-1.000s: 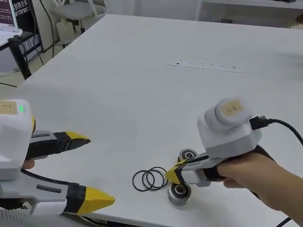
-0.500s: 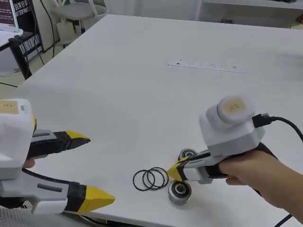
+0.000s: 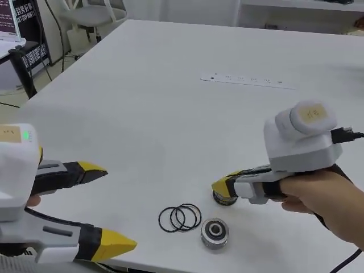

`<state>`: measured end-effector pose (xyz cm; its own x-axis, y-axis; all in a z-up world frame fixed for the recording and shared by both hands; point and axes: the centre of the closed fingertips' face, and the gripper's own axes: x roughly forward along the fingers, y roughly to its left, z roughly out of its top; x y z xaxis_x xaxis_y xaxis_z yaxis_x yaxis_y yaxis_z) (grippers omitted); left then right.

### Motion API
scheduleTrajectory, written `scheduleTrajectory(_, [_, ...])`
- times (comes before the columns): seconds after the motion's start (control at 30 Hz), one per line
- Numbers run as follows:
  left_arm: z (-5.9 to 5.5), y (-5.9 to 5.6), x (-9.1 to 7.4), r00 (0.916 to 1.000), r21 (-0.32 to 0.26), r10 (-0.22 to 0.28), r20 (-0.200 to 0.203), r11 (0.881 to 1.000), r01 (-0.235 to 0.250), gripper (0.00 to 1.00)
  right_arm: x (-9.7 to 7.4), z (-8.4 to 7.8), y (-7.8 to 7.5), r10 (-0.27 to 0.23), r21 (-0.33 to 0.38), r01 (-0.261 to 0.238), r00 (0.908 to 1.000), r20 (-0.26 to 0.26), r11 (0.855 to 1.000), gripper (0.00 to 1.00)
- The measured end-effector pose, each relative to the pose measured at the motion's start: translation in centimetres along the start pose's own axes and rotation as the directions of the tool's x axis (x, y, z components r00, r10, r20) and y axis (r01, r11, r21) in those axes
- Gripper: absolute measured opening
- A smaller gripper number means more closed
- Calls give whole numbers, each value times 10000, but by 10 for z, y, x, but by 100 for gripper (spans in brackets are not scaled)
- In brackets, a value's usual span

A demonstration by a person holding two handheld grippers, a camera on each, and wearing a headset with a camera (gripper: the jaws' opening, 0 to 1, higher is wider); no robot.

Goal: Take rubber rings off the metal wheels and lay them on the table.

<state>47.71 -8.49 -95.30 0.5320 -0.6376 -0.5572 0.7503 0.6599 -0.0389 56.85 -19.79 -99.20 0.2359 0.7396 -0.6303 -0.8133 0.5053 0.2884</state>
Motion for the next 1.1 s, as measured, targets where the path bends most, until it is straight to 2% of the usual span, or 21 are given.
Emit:
scheduleTrajectory(0.03, [1,-1,0,10000,-8,-24,31,10000,24,80,-1,1,1,-18,-14,18,10000,48,10000,3])
scheduleTrajectory(0.13, [12,-4,-2,9983,-88,-217,533,9997,222,81,-6,5,-3,-144,28,143,9995,292,9999,3])
scheduleTrajectory(0.2, [13,-3,-2,9984,-50,-165,545,9998,168,81,-9,6,-8,-256,132,251,9990,364,9996,4])
scheduleTrajectory(0.27, [16,-3,-4,9987,311,-140,489,9994,125,81,-10,6,-14,-346,222,337,9986,405,9992,4])
scheduleTrajectory(0.43, [47,-14,-7,9923,896,-472,1147,9953,370,81,-14,5,-23,-592,527,566,9970,496,9970,4])
scheduleTrajectory(0.6, [76,-18,-5,9897,1745,-595,1298,9840,362,80,-20,7,-28,-726,726,679,9953,645,9950,5])
scheduleTrajectory(0.67, [87,-15,-3,9875,2363,-592,1459,9714,233,79,-21,7,-30,-708,840,652,9953,656,9943,6])
scheduleTrajectory(0.8, [100,-10,6,9882,2686,-635,1394,9629,240,76,-21,-1,-34,-773,905,734,9962,407,9932,10])
scheduleTrajectory(0.87, [110,-8,12,9854,2928,-700,1554,9559,218,76,-22,-5,-36,-859,761,840,9961,210,9936,10])
scheduleTrajectory(1.0, [124,-1,25,9816,2918,-739,1763,9563,196,73,-23,-6,-35,-756,801,741,9970,154,9940,12])
scheduleTrajectory(1.1, [136,1,35,9740,2838,-846,2100,9586,221,72,-23,-9,-35,-708,759,704,9975,30,9946,12])
